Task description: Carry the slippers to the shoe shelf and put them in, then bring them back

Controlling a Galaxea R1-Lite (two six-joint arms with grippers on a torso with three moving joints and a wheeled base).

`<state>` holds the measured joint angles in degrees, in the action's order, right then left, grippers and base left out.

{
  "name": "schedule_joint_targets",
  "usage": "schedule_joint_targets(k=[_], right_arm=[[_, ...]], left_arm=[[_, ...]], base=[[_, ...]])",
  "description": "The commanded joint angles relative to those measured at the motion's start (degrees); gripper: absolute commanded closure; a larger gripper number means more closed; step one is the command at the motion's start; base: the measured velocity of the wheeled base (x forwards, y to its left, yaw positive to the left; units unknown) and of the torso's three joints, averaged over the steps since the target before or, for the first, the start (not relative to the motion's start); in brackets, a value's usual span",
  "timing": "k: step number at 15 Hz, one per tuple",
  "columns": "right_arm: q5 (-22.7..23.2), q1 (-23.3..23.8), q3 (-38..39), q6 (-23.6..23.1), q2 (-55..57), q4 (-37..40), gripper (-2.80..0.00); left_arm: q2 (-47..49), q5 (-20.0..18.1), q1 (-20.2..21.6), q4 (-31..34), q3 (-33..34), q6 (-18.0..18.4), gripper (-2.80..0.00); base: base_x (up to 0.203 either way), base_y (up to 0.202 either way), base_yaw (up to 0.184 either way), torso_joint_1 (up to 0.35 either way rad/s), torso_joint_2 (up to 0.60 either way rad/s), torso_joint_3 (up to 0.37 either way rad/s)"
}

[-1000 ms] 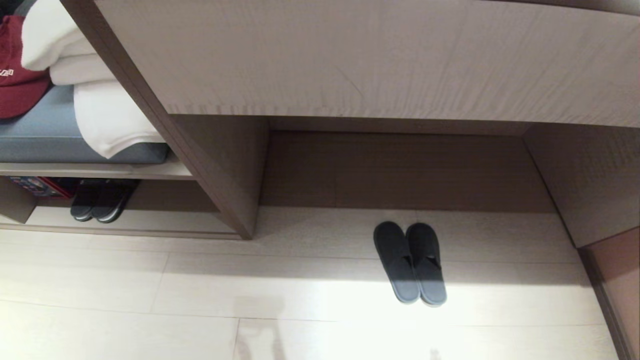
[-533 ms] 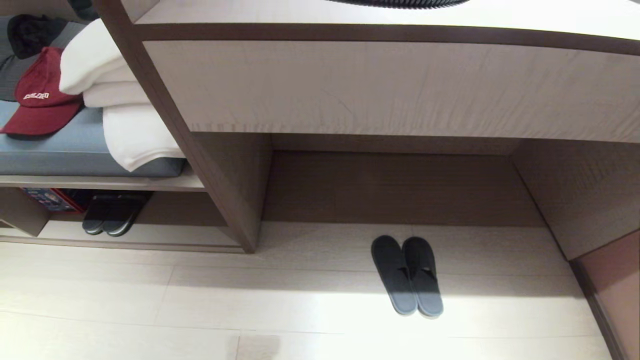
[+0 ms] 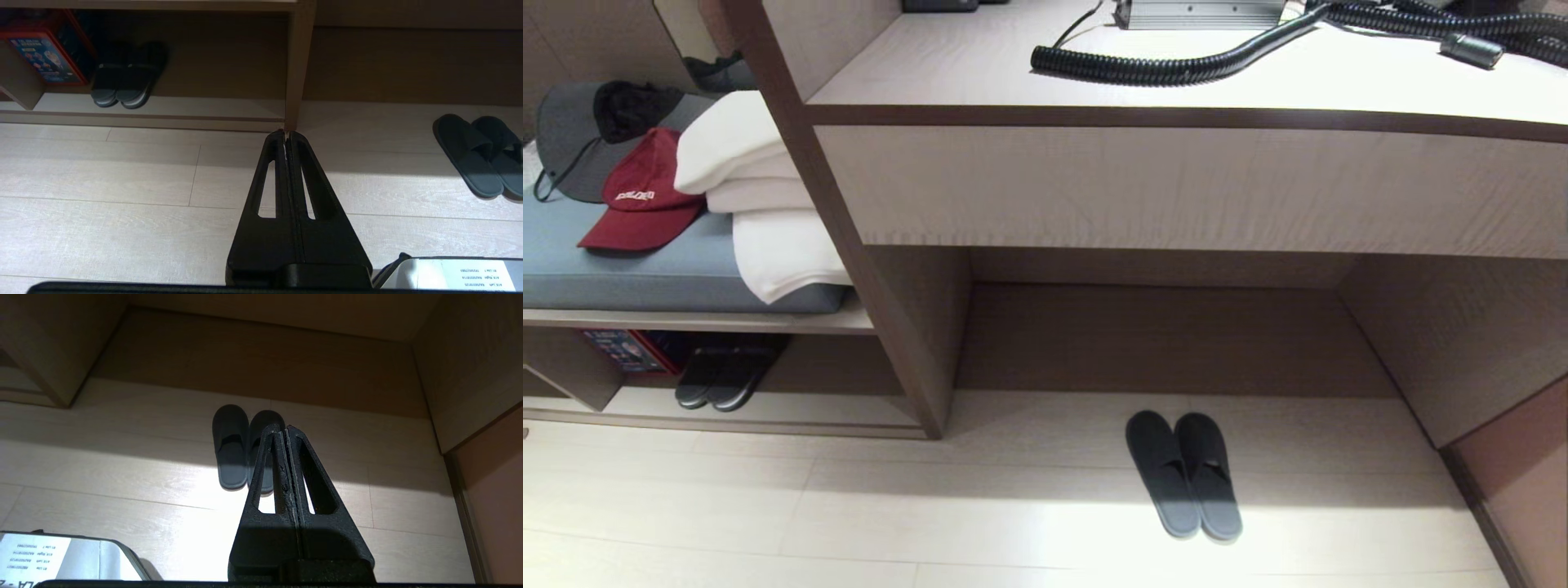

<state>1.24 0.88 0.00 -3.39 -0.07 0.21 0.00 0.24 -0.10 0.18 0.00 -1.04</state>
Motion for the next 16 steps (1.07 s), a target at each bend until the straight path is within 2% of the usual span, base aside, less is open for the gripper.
schedule_joint_targets(k=[1,16], right_arm=[[0.04,0.00,0.09,-0.04,-0.01,0.05,0.00],[0.08,0.00,0.09,-0.04,-0.01,-0.04,0.00]], left_arm=[[0.00,0.02,0.01,-0.01,0.00,-0.02,0.00],[0.00,0.02,0.01,-0.01,0.00,-0.02,0.00]], base=[[0.000,0.000,0.000,0.002,0.01,0.207],[0.000,0.000,0.000,0.001,0.00,0.202]])
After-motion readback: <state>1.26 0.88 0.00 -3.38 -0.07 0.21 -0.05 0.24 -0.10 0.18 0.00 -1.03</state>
